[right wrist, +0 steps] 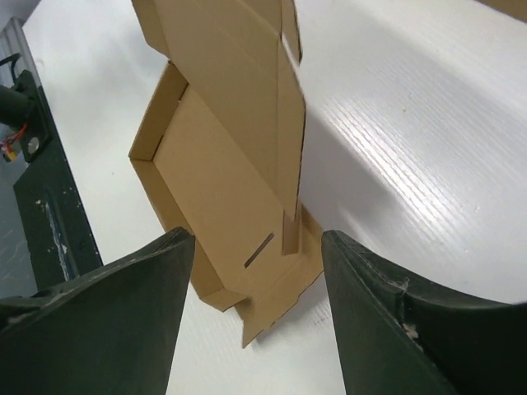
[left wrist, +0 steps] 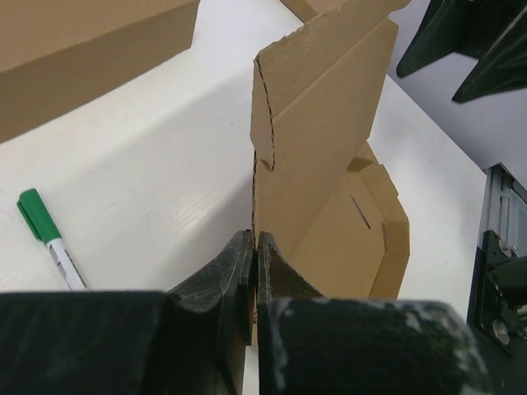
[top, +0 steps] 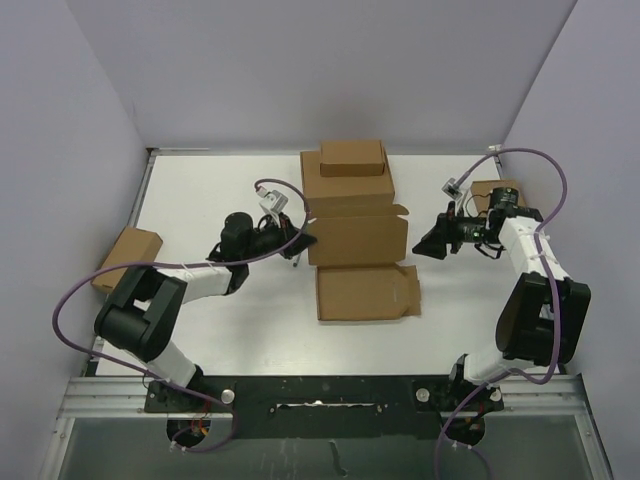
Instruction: Fold the paper box
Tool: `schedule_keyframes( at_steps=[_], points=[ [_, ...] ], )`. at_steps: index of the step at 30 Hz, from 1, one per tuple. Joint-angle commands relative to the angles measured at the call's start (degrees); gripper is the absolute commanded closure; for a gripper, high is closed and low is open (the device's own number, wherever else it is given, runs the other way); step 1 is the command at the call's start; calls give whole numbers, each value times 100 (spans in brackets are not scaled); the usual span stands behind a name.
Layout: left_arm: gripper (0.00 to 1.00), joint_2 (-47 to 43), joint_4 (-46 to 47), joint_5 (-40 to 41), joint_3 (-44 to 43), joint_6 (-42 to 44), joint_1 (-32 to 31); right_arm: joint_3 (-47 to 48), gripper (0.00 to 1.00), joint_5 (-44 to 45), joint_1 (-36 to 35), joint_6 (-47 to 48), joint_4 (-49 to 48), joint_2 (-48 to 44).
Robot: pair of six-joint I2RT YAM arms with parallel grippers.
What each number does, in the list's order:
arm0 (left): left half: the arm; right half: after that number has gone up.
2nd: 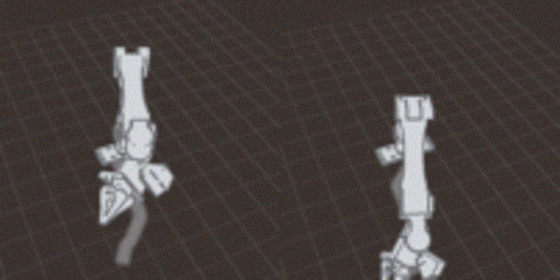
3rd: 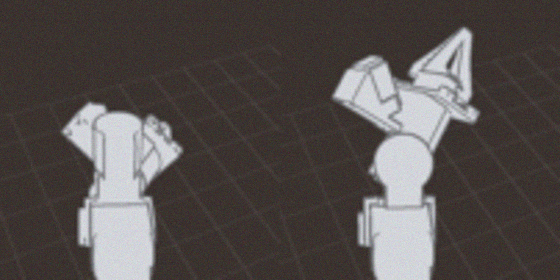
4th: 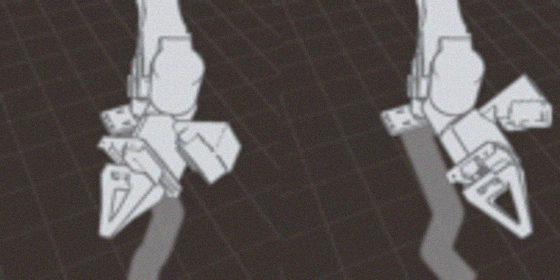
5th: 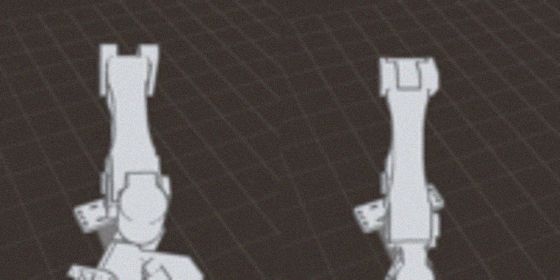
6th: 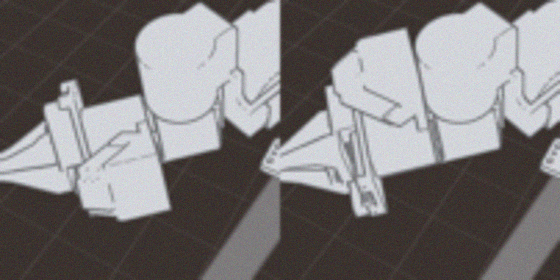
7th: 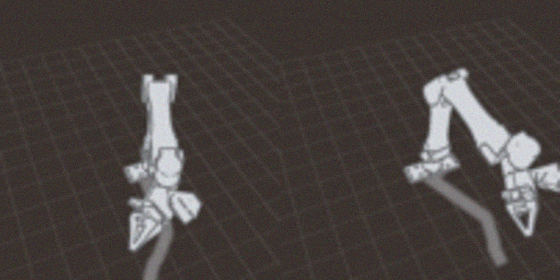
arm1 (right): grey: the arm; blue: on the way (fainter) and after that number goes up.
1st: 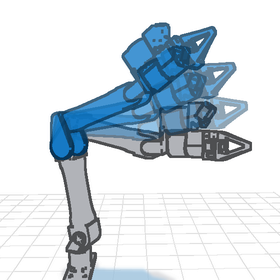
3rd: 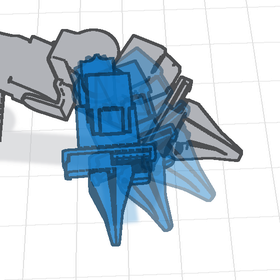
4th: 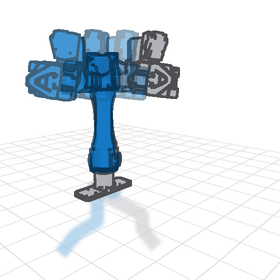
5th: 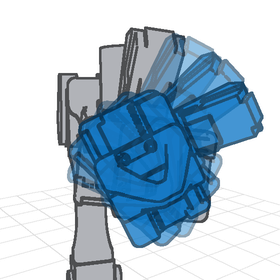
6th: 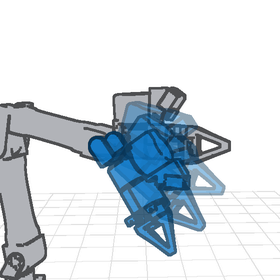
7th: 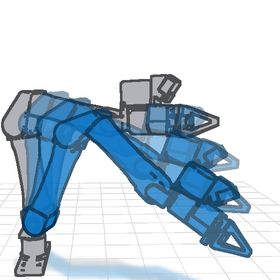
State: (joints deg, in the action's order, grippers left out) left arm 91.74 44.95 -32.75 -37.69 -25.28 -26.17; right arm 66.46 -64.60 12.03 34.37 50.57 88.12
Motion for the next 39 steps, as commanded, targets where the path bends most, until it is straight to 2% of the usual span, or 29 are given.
schedule_keyframes(
  at_steps=[1, 8, 14, 20, 26, 39],
  points=[
    [100, 289, 94, 113, -572, 21, -28, -331, 36, 400, 50, -319, -844, -266],
    [100, 842, -330, -161, -1251, 135, -24, -384, 37, 651, 102, -352, -882, -187],
    [100, 1255, -407, -332, -1553, 91, -10, -207, 36, 1130, 132, -379, -673, 213],
    [99, 1429, -510, -374, -1703, 16, 15, -142, 37, 1162, 119, -371, -570, 360],
    [82, 1321, -823, -191, -1787, 4, 61, -142, 37, 1112, 124, -400, -566, 347],
    [64, 524, -1611, 561, -1518, 92, 238, -210, 37, 1336, 151, -418, -450, 437]
  ],
)
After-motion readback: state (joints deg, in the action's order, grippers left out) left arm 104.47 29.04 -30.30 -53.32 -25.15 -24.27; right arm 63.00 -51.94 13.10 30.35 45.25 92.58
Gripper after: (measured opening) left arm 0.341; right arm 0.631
